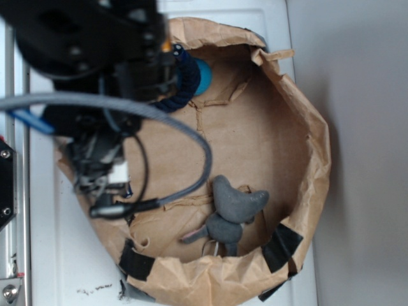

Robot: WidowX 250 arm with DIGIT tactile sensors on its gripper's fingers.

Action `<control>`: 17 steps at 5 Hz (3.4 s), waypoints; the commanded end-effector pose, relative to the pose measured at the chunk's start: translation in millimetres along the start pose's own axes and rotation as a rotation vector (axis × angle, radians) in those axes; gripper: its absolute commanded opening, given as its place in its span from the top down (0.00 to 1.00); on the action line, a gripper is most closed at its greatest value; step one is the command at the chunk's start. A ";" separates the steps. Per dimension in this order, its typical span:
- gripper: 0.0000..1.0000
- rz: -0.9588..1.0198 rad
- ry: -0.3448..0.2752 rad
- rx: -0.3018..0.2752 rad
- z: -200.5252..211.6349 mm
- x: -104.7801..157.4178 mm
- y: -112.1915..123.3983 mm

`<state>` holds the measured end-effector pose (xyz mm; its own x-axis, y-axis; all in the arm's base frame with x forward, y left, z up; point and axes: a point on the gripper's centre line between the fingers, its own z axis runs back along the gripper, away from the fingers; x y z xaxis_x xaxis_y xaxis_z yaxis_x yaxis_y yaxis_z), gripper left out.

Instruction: Grab the blue rope.

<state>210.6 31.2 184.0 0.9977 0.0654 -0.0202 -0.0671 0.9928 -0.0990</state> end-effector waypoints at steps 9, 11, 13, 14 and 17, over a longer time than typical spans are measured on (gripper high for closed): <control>0.00 0.153 -0.138 0.045 -110.0 87.4 25.1; 0.00 0.097 -0.082 -0.010 -74.2 68.5 40.7; 0.00 0.126 -0.111 0.011 -77.6 38.7 41.8; 0.00 0.107 -0.143 0.029 -92.3 19.8 41.0; 0.00 0.104 -0.153 0.078 -125.8 21.6 45.6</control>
<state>220.4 59.6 45.2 0.9801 0.1802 0.0831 -0.1781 0.9835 -0.0323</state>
